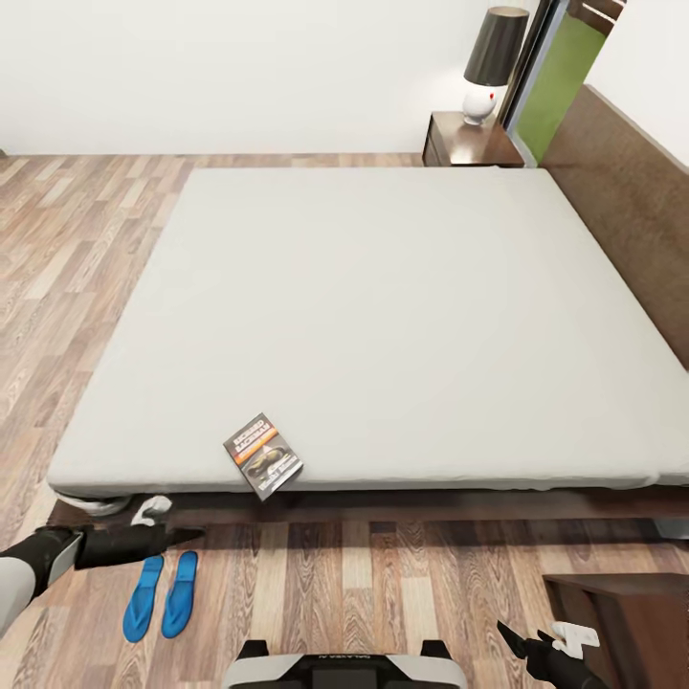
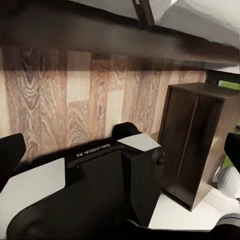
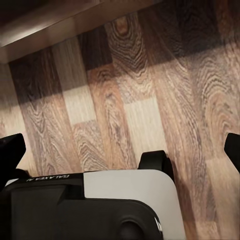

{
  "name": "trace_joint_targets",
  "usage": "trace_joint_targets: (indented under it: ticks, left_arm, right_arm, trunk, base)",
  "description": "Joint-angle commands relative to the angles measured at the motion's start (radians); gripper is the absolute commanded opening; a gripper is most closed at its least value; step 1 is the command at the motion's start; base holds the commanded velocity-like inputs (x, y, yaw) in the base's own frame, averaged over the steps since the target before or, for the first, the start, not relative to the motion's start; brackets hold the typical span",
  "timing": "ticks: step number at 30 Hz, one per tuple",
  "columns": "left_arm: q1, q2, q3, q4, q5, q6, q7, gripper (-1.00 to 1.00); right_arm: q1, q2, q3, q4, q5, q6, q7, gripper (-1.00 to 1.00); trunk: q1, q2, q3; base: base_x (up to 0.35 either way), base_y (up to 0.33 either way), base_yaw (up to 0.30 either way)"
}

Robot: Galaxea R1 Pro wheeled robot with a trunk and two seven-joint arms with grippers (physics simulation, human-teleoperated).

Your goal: In the bedroom, move the book from the bed onto either nightstand, and place the two sandals side by side next to the bed.

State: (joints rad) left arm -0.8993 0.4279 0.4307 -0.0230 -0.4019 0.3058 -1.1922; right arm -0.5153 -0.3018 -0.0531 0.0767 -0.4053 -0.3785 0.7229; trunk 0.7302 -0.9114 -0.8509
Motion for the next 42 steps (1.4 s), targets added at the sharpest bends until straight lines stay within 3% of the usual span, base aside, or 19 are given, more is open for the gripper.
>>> trace_joint_targets:
  ticks: [1, 7, 9, 11, 15, 16, 21, 23, 25, 26, 29, 31, 35, 38, 41, 42]
  left_arm:
    - [0.013, 0.0, 0.011, 0.0, -0.016, 0.003, -0.003, 1.0]
    - [0.092, -0.009, 0.007, 0.002, -0.088, -0.121, 0.006, 1.0]
    - [0.109, -0.015, 0.007, 0.002, -0.091, -0.142, 0.008, 1.0]
    - [0.149, -0.038, 0.007, 0.003, -0.094, -0.199, 0.04, 1.0]
    - [0.188, -0.075, 0.009, 0.003, -0.091, -0.229, 0.177, 1.0]
    - [0.206, -0.095, 0.01, 0.004, -0.091, -0.233, 0.256, 1.0]
    - [0.229, -0.153, 0.013, 0.004, -0.087, -0.237, 0.467, 1.0]
    - [0.235, -0.161, 0.014, 0.004, -0.084, -0.237, 0.516, 1.0]
    - [0.247, -0.164, 0.016, 0.005, -0.059, -0.243, 0.546, 1.0]
    - [0.254, -0.165, 0.018, 0.005, -0.027, -0.252, 0.558, 1.0]
    - [0.276, -0.165, 0.02, 0.004, 0.124, -0.307, 0.586, 1.0]
    - [0.293, -0.165, 0.02, 0.003, 0.195, -0.338, 0.595, 1.0]
    - [0.308, -0.166, 0.019, 0.003, 0.237, -0.367, 0.598, 1.0]
    - [0.313, -0.166, 0.019, 0.003, 0.244, -0.386, 0.596, 1.0]
    - [0.316, -0.166, 0.018, 0.004, 0.246, -0.394, 0.595, 1.0]
    - [0.318, -0.167, 0.017, 0.004, 0.246, -0.396, 0.594, 1.0]
  right_arm:
    - [-0.002, 0.0, -0.005, 0.005, 0.0, -0.005, 0.006, 1.0]
    - [-0.002, 0.0, -0.005, 0.005, 0.0, -0.005, 0.006, 1.0]
    - [-0.002, 0.0, -0.005, 0.005, 0.0, -0.005, 0.006, 1.0]
    - [-0.002, 0.0, -0.005, 0.005, 0.0, -0.005, 0.006, 1.0]
    - [-0.002, 0.0, -0.005, 0.005, 0.0, -0.004, 0.006, 1.0]
    - [-0.002, 0.0, -0.005, 0.005, 0.0, -0.005, 0.006, 1.0]
    - [-0.002, 0.0, -0.005, 0.005, 0.0, -0.005, 0.006, 1.0]
    - [-0.002, 0.0, -0.005, 0.005, 0.0, -0.005, 0.006, 1.0]
    - [-0.002, 0.0, -0.005, 0.005, 0.0, -0.005, 0.006, 1.0]
    - [-0.002, 0.0, -0.004, 0.005, 0.0, -0.005, 0.006, 1.0]
    - [-0.002, 0.0, -0.004, 0.005, 0.0, -0.005, 0.006, 1.0]
    - [-0.002, 0.0, -0.004, 0.005, 0.0, -0.005, 0.006, 1.0]
    - [-0.002, 0.0, -0.004, 0.005, 0.003, -0.003, 0.007, 1.0]
    - [-0.002, -0.001, -0.004, 0.005, 0.019, -0.002, 0.015, 1.0]
    - [-0.002, -0.001, -0.004, 0.004, 0.04, -0.001, 0.071, 1.0]
    - [-0.002, -0.003, -0.003, 0.003, 0.046, -0.001, 0.121, 1.0]
  trunk:
    - [-0.004, 0.007, 0.003]
    - [-0.027, 0.049, 0.021]
    - [-0.034, 0.063, 0.028]
    - [-0.042, 0.077, 0.034]
    - [-0.057, 0.105, 0.047]
    - [-0.061, 0.112, 0.05]
    - [-0.08, 0.147, 0.065]
    - [-0.088, 0.161, 0.072]
    - [-0.096, 0.175, 0.078]
    - [-0.1, 0.182, 0.081]
    - [-0.111, 0.203, 0.09]
    - [-0.119, 0.217, 0.097]
    - [-0.126, 0.231, 0.103]
    - [-0.126, 0.231, 0.103]
    - [-0.126, 0.231, 0.103]
    - [-0.126, 0.231, 0.103]
  base:
    - [0.0, 0.0, 0.0]
    - [0.0, 0.0, 0.0]
    - [0.0, 0.0, 0.0]
    - [0.0, 0.0, 0.0]
    - [0.0, 0.0, 0.0]
    - [0.0, 0.0, 0.0]
    - [0.0, 0.0, 0.0]
    - [0.0, 0.0, 0.0]
    - [0.0, 0.0, 0.0]
    - [0.0, 0.0, 0.0]
    - [0.0, 0.0, 0.0]
    - [0.0, 0.0, 0.0]
    - [0.0, 0.0, 0.0]
    - [0.0, 0.0, 0.0]
    - [0.0, 0.0, 0.0]
    - [0.0, 0.0, 0.0]
